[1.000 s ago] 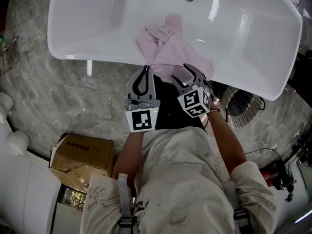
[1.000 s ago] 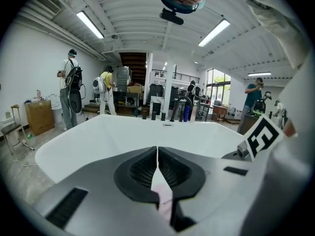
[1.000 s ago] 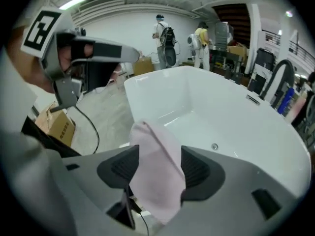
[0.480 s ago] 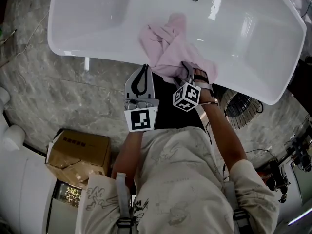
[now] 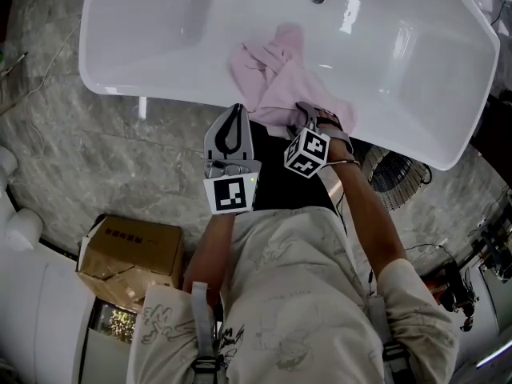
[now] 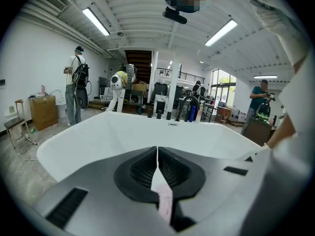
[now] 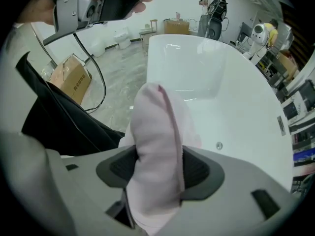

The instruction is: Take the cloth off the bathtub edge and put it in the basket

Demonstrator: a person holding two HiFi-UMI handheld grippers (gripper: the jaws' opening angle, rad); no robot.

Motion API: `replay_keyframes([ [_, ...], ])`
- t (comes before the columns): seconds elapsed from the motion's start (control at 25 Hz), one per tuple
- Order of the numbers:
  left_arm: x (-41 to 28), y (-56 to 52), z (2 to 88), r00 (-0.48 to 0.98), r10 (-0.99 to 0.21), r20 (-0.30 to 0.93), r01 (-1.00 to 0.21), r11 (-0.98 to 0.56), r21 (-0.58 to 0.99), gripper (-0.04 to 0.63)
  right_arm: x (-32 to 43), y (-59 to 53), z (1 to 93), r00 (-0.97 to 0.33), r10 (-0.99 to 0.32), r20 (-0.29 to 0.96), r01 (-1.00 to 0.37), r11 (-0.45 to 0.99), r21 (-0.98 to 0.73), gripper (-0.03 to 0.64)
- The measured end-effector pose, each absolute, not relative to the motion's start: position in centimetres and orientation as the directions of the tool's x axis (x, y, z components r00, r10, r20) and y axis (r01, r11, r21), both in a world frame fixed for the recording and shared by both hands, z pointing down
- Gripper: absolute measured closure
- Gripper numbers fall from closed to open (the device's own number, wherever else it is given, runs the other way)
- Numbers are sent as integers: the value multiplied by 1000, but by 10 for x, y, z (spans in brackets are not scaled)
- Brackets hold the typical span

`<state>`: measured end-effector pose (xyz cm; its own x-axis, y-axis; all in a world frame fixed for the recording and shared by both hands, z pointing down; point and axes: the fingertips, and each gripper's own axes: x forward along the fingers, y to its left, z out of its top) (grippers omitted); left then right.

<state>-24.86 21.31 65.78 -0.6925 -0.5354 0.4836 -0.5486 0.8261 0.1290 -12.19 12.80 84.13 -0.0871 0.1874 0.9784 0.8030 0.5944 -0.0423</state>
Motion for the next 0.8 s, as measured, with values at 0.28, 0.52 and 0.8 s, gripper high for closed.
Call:
replay_keyframes([
  [0.28, -250, 213, 645, -705, -541, 459, -554, 824, 120, 588, -118, 126, 828, -106, 195, 975, 804, 594, -32, 407],
  [0.52, -254, 209, 631, -715, -547, 436, -556, 822, 120, 588, -123, 123, 816, -161, 204, 966, 778, 628, -4, 517],
  [0.8, -250, 204, 605, -716, -559, 419, -563, 816, 127, 588, -122, 122, 795, -214, 270, 939, 681, 730, -54, 541],
])
